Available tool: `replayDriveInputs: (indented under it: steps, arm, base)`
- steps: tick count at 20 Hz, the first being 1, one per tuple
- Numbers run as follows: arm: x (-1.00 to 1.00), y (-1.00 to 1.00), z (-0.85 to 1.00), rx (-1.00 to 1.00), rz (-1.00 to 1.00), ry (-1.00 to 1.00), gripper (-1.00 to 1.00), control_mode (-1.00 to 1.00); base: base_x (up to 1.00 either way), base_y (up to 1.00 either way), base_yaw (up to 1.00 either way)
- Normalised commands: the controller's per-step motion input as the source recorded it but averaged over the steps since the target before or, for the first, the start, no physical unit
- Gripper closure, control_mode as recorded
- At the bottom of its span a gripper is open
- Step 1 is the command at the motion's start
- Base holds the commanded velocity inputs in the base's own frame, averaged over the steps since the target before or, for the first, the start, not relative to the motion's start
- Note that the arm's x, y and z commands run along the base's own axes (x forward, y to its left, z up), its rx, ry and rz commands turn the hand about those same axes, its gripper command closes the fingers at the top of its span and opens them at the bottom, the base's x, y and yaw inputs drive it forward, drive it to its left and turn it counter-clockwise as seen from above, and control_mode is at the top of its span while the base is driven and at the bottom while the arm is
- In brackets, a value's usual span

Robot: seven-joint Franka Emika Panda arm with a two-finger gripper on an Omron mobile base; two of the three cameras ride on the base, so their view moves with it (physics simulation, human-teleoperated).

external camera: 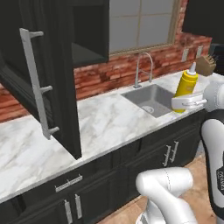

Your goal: Take 2 condiments from the cabinet and move them on the counter near the stove.Make sure the condiments are lined up with each other, next to each other.

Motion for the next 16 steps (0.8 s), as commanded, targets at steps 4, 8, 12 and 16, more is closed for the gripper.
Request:
replayDriveInputs:
  steps: [4,8,12,16]
  arm:
    - [0.00,0.00,0.00,0.00,0.00,0.00,1.00,1.00]
    - [0.00,0.00,0.00,0.00,0.00,0.00,1.00,1.00]
    - [0.00,0.00,0.00,0.00,0.00,0.00,1.00,1.00]
    - [0.00,0.00,0.00,0.00,0.00,0.00,1.00,1.00]
  base:
    - [-0.02,-0.67,-0.51]
    - [-0.03,-0.74,-0.53]
    - [-0.01,-0.78,-0.55]
    - [-0.01,-0.81,-0.54]
